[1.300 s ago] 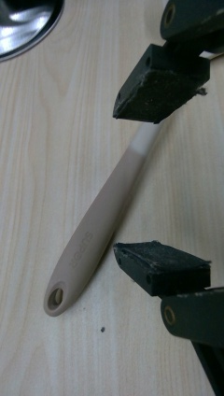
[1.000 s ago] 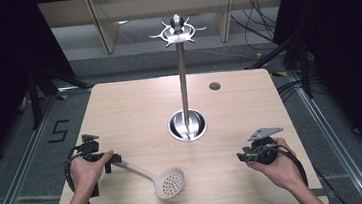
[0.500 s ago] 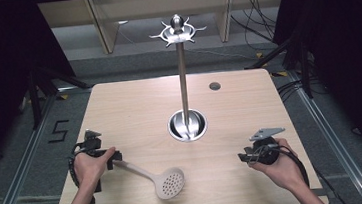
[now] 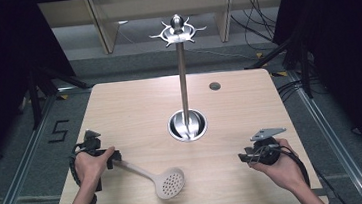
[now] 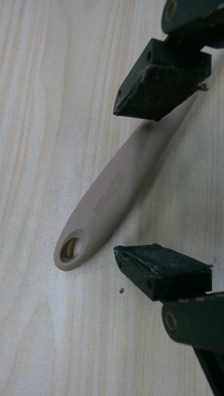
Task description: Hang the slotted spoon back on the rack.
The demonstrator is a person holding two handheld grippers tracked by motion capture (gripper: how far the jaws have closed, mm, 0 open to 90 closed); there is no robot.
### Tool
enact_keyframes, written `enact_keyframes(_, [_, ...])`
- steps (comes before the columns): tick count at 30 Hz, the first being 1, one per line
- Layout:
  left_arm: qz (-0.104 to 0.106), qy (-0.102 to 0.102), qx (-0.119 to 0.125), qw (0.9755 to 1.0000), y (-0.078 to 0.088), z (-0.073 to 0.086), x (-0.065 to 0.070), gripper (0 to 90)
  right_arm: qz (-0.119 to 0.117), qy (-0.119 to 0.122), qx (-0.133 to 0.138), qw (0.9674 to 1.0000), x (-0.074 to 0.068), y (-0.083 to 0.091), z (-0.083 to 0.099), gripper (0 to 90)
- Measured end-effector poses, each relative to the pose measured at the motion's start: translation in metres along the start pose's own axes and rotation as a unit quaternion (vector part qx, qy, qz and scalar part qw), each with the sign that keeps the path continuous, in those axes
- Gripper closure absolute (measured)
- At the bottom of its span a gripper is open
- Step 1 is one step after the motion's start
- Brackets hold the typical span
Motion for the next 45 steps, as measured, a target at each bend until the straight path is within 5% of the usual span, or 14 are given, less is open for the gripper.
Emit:
enact_keyframes(7, [-0.009,0.008,-0.017,0.9998,-0.005,-0.010,0.007,25.0,-0.006,0.008,0.004,0.9999,0.003,-0.002,0.001,61.7])
enact_keyframes(8, [-0.011,-0.008,-0.031,0.9994,-0.003,-0.010,0.005,25.0,-0.005,0.005,0.004,1.0000,0.002,-0.002,0.002,61.6])
enact_keyframes(9, [-0.015,0.016,-0.012,0.9997,-0.006,-0.012,0.008,25.1,-0.007,0.002,0.003,1.0000,0.002,0.000,0.001,61.4])
enact_keyframes(11, [-0.016,0.018,-0.012,0.9996,-0.006,-0.012,0.007,25.1,-0.007,0.001,0.001,1.0000,0.002,0.000,0.002,61.3])
enact_keyframes(12, [-0.020,-0.001,-0.030,0.9993,-0.004,-0.012,0.003,25.2,-0.005,0.010,0.003,0.9999,0.004,-0.001,0.004,61.2])
enact_keyframes(14, [-0.029,0.014,-0.017,0.9993,-0.005,-0.014,0.002,25.2,-0.006,-0.001,-0.004,1.0000,0.003,0.000,0.004,61.1])
enact_keyframes(16, [-0.031,-0.004,-0.036,0.9989,-0.003,-0.014,-0.002,25.4,-0.007,-0.007,-0.006,0.9999,0.002,0.000,0.004,60.9])
enact_keyframes(17, [-0.029,0.021,-0.016,0.9992,-0.007,-0.014,0.001,25.4,-0.004,-0.002,-0.003,1.0000,0.003,0.000,0.003,60.7])
enact_keyframes(20, [-0.024,0.025,-0.017,0.9992,-0.007,-0.014,0.000,26.1,-0.001,0.009,0.004,0.9999,0.003,-0.004,0.003,60.3])
enact_keyframes(21, [-0.025,0.007,-0.036,0.9990,-0.005,-0.014,-0.003,26.0,-0.005,-0.004,-0.014,0.9999,0.000,-0.002,0.003,60.1])
enact_keyframes(31, [-0.025,-0.007,-0.050,0.9984,-0.006,-0.008,0.009,27.1,-0.005,0.004,-0.007,1.0000,0.001,-0.006,0.005,59.5])
enact_keyframes(32, [-0.022,0.009,-0.038,0.9990,-0.009,-0.008,0.012,27.1,-0.006,0.003,-0.019,0.9998,0.001,-0.004,0.005,59.4])
enact_keyframes(34, [-0.029,-0.011,-0.058,0.9979,-0.009,-0.006,0.013,27.2,-0.006,0.001,-0.013,0.9999,0.001,-0.005,0.006,59.0])
enact_keyframes(45, [-0.029,-0.023,-0.070,0.9969,-0.012,-0.011,0.017,30.8,-0.012,-0.001,-0.030,0.9995,0.001,-0.007,0.006,58.4])
Point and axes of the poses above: each handheld gripper's, and its own axes: y roughly backward along the jaws, z roughly out of its underside, x roughly to its right, the point moved 2 cm from there along -y, roughly forward along the jaws, and after that the axes turned 2 degrees about -y, right-handed, at the moved point
